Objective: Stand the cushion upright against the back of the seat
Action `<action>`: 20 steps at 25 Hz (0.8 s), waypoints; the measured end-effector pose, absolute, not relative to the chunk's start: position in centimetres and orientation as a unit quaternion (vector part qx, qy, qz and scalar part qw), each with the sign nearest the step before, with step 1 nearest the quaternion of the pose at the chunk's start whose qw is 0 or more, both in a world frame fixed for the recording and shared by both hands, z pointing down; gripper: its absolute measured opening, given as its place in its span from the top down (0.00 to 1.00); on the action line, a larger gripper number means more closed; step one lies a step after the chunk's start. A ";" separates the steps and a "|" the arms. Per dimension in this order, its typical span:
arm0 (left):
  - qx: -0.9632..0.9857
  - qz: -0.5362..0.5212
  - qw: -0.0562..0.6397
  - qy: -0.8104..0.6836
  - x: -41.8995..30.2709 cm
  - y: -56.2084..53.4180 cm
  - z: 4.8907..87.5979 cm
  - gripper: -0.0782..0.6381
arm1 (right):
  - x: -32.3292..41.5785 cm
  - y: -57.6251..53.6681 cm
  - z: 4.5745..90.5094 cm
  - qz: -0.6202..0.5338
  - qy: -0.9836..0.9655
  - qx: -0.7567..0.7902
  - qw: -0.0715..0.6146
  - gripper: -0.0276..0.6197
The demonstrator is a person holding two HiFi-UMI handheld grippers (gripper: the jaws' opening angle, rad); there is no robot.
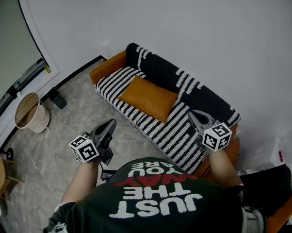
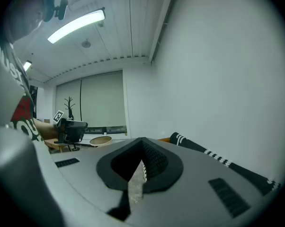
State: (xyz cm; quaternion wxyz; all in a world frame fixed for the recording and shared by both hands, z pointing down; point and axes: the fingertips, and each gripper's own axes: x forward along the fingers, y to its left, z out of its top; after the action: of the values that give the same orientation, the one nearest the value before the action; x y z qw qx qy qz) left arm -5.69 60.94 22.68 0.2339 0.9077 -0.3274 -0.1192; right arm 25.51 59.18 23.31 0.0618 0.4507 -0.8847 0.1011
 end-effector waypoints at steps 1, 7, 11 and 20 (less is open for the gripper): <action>0.907 -0.119 0.235 -0.329 -5.6 60.9 22.6 0.88 | 25.6 59.1 23.3 0.101 -0.885 0.451 0.062 0.92; 0.905 -0.120 0.234 -0.333 -5.1 60.9 22.4 0.88 | 26.2 59.0 23.2 0.099 -0.885 0.451 0.064 0.92; 0.906 -0.122 0.231 -0.333 -4.3 60.9 22.3 0.88 | 27.1 58.9 23.4 0.100 -0.885 0.450 0.063 0.92; 0.903 -0.119 0.231 -0.342 -3.0 61.1 22.2 0.88 | 28.6 58.7 23.4 0.111 -0.886 0.448 0.048 0.92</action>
State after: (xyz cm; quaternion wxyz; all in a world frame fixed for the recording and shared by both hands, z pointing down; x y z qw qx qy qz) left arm -2.99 61.09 22.23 0.2306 0.9030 -0.3422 -0.1193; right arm 28.55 58.67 23.36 0.0484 0.4481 -0.8857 0.1114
